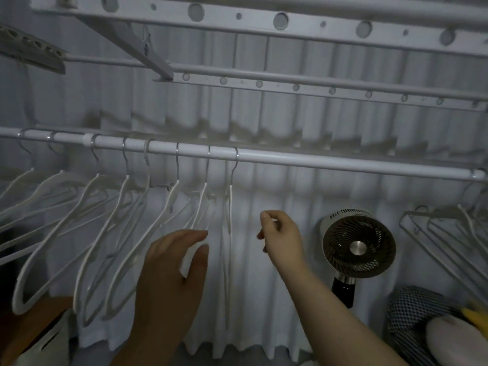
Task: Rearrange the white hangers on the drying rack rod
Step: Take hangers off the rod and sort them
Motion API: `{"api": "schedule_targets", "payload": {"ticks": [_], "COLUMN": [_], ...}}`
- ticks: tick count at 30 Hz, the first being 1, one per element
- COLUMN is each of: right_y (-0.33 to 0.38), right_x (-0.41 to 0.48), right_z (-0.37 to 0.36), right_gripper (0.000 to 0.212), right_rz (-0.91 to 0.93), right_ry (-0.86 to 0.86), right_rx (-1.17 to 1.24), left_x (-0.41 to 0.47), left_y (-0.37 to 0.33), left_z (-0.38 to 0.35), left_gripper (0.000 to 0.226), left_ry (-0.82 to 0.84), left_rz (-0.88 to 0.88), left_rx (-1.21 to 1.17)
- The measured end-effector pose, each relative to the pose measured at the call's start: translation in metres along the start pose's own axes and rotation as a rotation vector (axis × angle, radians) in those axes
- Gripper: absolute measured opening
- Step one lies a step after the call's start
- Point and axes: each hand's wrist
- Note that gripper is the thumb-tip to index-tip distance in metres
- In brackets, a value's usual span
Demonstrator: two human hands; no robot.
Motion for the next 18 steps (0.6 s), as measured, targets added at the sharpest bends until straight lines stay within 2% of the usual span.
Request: {"api": "schedule_targets", "payload": {"ticks": [1, 3, 7, 9, 12, 15, 18], "right_y": [-0.001, -0.003, -0.014, -0.021, -0.032, -0.045, -0.061], "right_x": [0.005, 0.016, 0.039, 0.048, 0.061, 0.073, 0.084], "right_z": [0.009, 0.031, 0.099, 0.140, 0.209, 0.279, 0.340], "right_gripper": [0.007, 0.008, 0.013, 0.017, 0.018, 0.018, 0.024], "right_rz": [0.013, 0.042, 0.071, 0.074, 0.098, 0.114, 0.057], "right_ry": [-0.024, -0.075, -0.190, -0.243, -0.349, -0.458, -0.510], "right_rx": [0.003, -0.011, -0.067, -0.113, -0.173, -0.245, -0.279], "left_x": [0.000, -0.003, -0.015, -0.025, -0.042, -0.071, -0.101], "left_y": [-0.007, -0.020, -0.057, -0.077, -0.105, -0.127, -0.153], "left_z": [-0.004, -0.015, -0.038, -0.056, -0.097, -0.153, -0.205], "left_gripper": [0.013, 0.019, 0.009, 0.016, 0.008, 0.028, 0.032], "left_ry": [0.015, 0.048, 0.097, 0.155, 0.274, 0.407, 0.547], "left_rz": [-0.008, -0.001, 0.036, 0.052, 0.110, 0.181, 0.289], "left_rx": [-0.051, -0.142, -0.281, -0.346, -0.430, -0.463, -0.456]}}
Point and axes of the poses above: each hand's wrist, its own x-axis towards the middle knuckle, its own z-axis out of the back of the hand, y = z × x, and after that the axes turned 10 degrees about -y, right-handed
